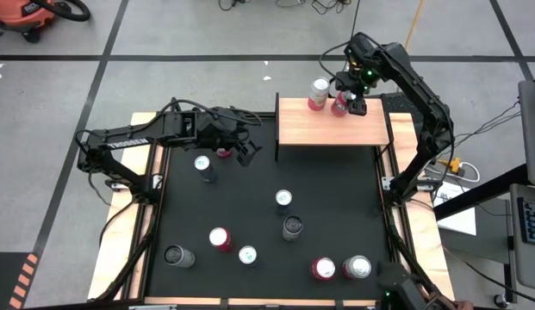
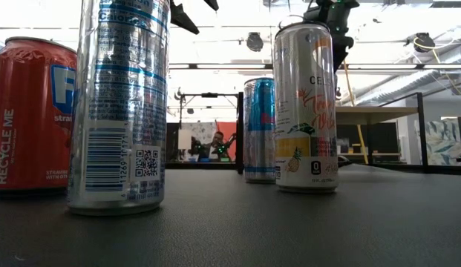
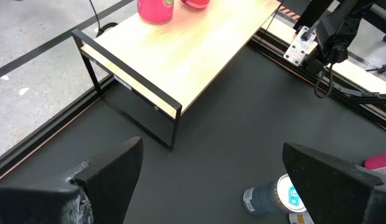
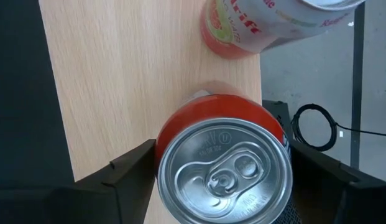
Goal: Place canned beverage on shelf
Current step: Put the top red soda can on the shelf
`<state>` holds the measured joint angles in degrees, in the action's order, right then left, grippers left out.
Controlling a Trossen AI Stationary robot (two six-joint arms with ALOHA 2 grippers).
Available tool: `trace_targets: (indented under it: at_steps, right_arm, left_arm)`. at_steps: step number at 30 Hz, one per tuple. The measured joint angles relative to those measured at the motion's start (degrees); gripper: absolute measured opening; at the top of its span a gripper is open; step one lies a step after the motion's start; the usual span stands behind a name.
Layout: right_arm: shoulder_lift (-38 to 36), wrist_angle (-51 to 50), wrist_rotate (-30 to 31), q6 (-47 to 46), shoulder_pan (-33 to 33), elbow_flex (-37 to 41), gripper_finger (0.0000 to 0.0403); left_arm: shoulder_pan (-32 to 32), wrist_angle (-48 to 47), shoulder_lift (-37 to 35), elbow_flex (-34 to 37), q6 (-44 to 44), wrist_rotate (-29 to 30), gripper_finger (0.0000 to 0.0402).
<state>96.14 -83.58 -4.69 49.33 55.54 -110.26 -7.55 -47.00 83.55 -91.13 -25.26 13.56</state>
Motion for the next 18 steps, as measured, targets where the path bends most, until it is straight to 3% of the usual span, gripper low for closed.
trace_targets:
  at_steps: [8,18]
  right_arm:
    - [0.02,0.71,0.11,-0.43,0.38,0.00,0.0324]
    - [0.02,1.90,0.13,-0.43,0.38,0.00,0.0329]
  left_arm:
    - [0.01,0.00,0.02,0.00,-1.40,-0.05,0.0386]
    - [0.02,0.00,0.02,0.00,-1.46,-0.08,0.0386]
